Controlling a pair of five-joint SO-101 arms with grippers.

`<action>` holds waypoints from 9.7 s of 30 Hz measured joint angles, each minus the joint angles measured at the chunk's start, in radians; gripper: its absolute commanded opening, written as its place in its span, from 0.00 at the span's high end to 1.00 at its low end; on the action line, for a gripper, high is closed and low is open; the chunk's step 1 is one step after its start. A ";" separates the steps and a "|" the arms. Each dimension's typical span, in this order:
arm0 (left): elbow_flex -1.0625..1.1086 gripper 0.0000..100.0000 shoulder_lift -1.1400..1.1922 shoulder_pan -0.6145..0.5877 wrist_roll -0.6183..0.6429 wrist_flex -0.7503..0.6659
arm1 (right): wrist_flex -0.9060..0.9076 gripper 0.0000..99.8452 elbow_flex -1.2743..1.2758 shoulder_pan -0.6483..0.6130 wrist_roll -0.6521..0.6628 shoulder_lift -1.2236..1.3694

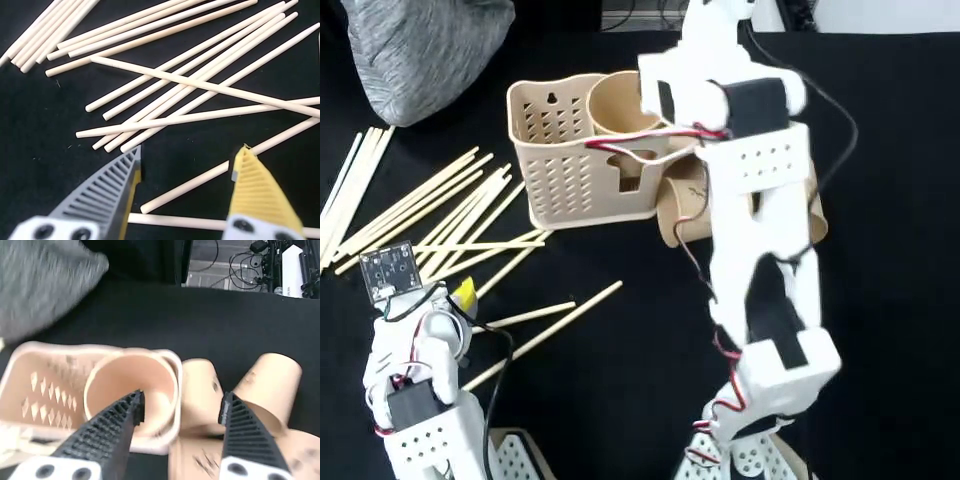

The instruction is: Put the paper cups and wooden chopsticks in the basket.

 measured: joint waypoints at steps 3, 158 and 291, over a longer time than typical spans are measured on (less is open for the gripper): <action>0.000 0.71 0.000 0.000 0.000 0.000 | 0.149 0.71 0.012 -0.014 0.110 -0.057; 0.000 0.71 0.000 0.000 -0.002 0.000 | 0.020 0.67 0.844 0.404 1.152 -0.436; 0.003 0.71 0.000 0.015 -0.038 0.000 | -0.052 0.99 -0.175 -0.051 0.147 0.057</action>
